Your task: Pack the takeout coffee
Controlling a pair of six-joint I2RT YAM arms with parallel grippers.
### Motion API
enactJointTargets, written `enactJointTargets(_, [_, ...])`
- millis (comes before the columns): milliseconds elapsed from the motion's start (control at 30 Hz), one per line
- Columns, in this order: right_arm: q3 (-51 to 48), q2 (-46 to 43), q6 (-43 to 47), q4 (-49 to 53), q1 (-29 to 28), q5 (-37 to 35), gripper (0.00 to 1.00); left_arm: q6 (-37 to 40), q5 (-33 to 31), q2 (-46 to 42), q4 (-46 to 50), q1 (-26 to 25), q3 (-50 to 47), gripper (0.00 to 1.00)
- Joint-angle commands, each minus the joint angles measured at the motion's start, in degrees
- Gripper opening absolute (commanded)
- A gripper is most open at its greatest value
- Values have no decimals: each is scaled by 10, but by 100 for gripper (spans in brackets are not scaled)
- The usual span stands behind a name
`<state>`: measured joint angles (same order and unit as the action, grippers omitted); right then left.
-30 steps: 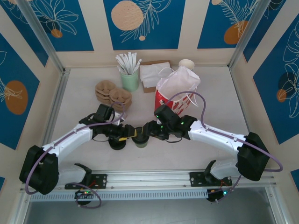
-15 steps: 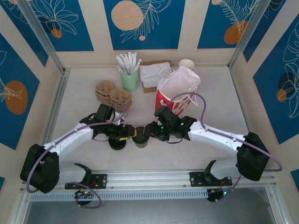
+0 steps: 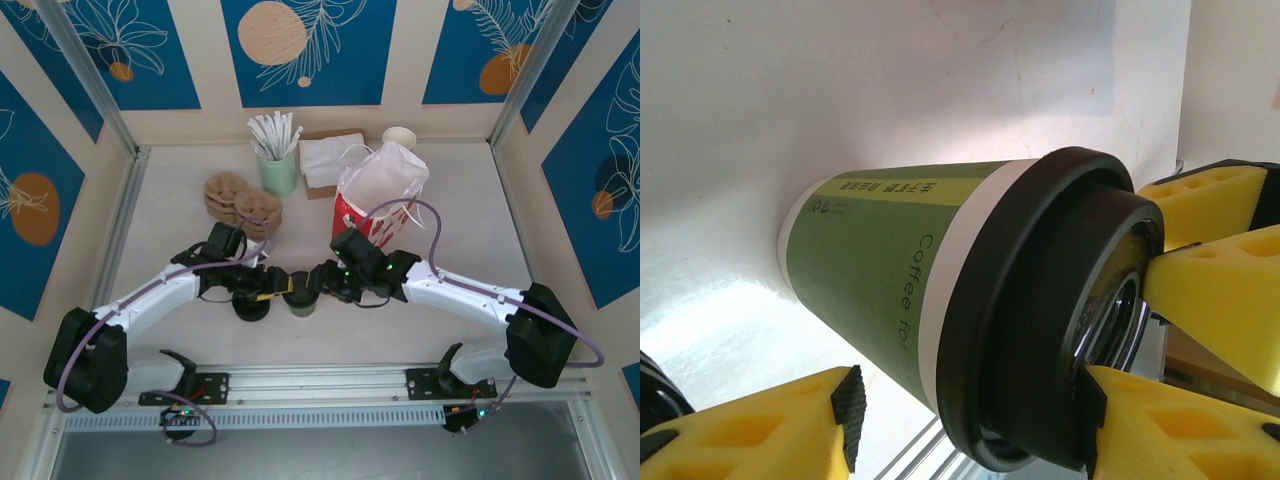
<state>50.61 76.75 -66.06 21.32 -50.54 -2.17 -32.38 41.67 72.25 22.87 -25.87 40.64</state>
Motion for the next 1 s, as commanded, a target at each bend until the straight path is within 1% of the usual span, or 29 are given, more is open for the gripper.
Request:
enactJointTargets(0, [-21,21,-19,39,4,-18,46,16,-19,13,11,6,-12,57])
enactJointTargets(467, [-24,45,-23,52,7,-6,43,22,-35,33,-13,6,-58,53])
enactJointTargets(700, [-31,39,-26,52,5,-10,42,18,-40,20,-19,6,-87,52])
enactJointTargets(967, [-19,27,-16,48,-2,-16,44,10,-34,2,-11,5,-63,53])
